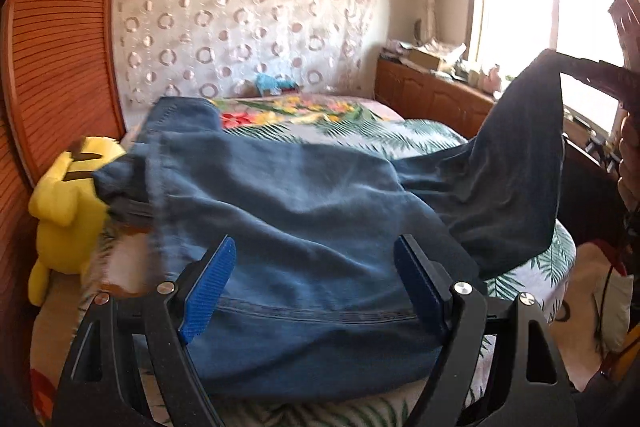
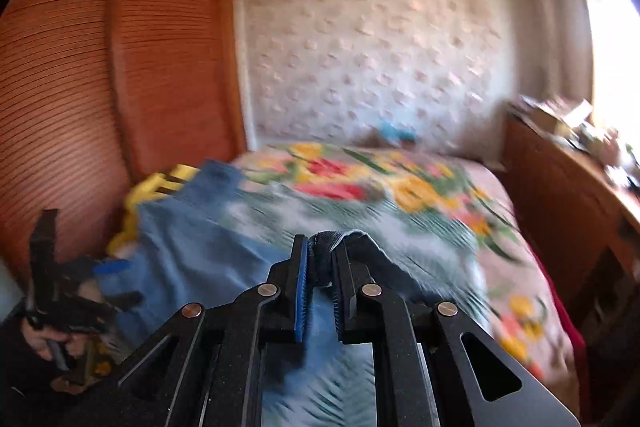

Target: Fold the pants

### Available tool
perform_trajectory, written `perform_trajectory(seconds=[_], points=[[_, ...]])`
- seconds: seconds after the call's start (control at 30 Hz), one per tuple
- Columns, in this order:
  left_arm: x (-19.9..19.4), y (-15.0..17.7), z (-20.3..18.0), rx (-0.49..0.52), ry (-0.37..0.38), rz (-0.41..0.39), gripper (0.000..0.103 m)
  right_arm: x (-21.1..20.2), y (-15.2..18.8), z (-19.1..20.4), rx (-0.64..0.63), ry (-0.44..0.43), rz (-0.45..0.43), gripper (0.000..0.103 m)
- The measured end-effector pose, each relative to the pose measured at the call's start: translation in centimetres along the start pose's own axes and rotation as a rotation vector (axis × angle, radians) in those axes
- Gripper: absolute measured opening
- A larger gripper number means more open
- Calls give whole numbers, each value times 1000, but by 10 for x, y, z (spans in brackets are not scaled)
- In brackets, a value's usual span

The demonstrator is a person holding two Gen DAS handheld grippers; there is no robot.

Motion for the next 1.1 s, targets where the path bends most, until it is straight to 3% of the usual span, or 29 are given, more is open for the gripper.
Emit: perform_trajectory(seconds=[0.23,0.33,0.4,0.57,0.83,1.03,1.1], points=[[-21,13,37,-64,-62,-15,82,52,-9,93,-122,-231,61,9],[-22,20,49,-85,-75,-7,82,74,-4,113,-155,-275,120,9],[-22,26,56,-97,-88,0,82,83,-2,120,-191,-258,139,11],[-17,30,66,-129,-89,14,82,84,-3,124,-205,-209,132,34],[-5,29,55,-107,-67,31,82,84,16,98,-170,-148,152,43],[11,33,38,-71,6,66,82,98,33,88,-112,-95,221,49],[15,33,33,-58,37,72,75,101,37,85,-82,-83,246,49]])
Point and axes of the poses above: each gripper's, at about its wrist camera, not at the fingertips, and x roughly the way its jaws point, z to its left, y to its underside, the point moved 2 cm from there along x, roughly the way its jaws point, and after that the axes turned 9 degrees about x, right-handed, at the moved point
